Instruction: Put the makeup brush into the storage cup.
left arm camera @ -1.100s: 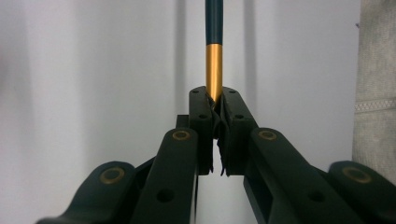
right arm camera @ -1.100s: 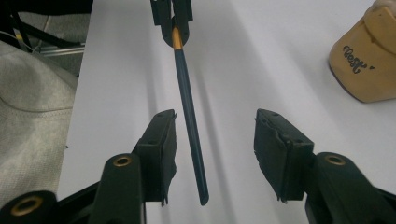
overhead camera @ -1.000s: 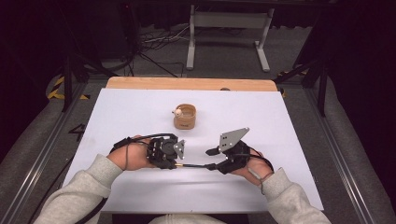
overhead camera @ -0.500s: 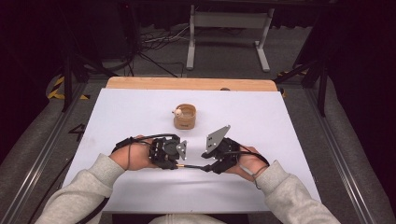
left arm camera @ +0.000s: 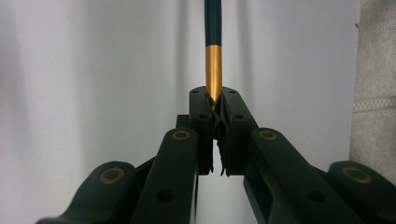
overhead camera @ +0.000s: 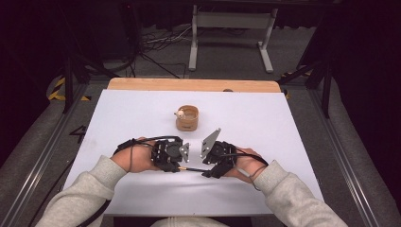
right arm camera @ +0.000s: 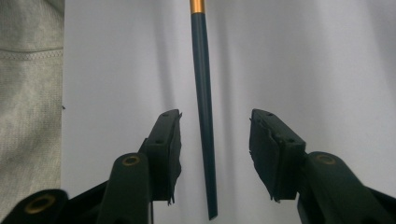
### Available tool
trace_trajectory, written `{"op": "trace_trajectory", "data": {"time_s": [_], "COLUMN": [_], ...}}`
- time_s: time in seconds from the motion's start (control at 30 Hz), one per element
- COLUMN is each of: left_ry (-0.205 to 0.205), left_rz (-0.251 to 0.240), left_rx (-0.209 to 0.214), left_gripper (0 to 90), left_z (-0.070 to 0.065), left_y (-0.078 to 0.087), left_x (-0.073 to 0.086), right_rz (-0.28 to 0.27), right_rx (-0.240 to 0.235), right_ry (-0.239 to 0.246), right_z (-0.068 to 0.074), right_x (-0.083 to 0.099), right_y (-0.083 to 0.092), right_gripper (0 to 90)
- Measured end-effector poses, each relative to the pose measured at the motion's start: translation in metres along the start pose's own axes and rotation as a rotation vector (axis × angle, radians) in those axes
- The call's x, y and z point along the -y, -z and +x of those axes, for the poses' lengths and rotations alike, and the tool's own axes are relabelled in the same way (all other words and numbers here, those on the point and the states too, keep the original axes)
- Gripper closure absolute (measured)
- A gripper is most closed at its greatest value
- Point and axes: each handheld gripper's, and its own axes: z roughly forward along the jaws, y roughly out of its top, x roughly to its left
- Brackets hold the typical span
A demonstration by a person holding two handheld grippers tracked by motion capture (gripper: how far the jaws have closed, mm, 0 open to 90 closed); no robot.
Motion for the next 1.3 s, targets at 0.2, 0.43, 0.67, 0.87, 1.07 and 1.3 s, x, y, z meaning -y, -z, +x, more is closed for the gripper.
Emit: {"op": "trace_trajectory", "data": {"time_s": [0.2,0.43,0.67,0.87,1.07,1.3], "left_ry": [-0.001,-0.006,-0.005,-0.006,0.005,0.001], "left_rz": [-0.002,0.006,0.005,-0.005,-0.001,-0.013], "left_rx": [0.004,0.003,-0.003,0.007,0.008,-0.005], "left_gripper": [85.2,85.2,85.2,85.2,85.2,84.7], "left_z": [0.000,0.000,0.000,0.000,-0.001,0.000], "left_y": [-0.001,-0.003,-0.003,-0.004,-0.004,-0.002], "left_x": [0.000,-0.002,-0.002,-0.002,-0.002,-0.001], "right_rz": [0.037,0.074,0.100,0.111,0.117,0.117], "right_rx": [-0.010,-0.029,-0.027,-0.015,-0.008,0.004], "right_ry": [0.014,0.022,0.040,0.079,0.096,0.096], "right_z": [0.000,0.001,0.001,0.002,0.003,0.004], "right_x": [-0.003,-0.005,-0.005,-0.006,-0.008,-0.008], "right_y": [-0.007,-0.012,-0.013,-0.014,-0.014,-0.013], "right_gripper": [62.9,72.1,82.3,84.6,85.0,85.2]}}
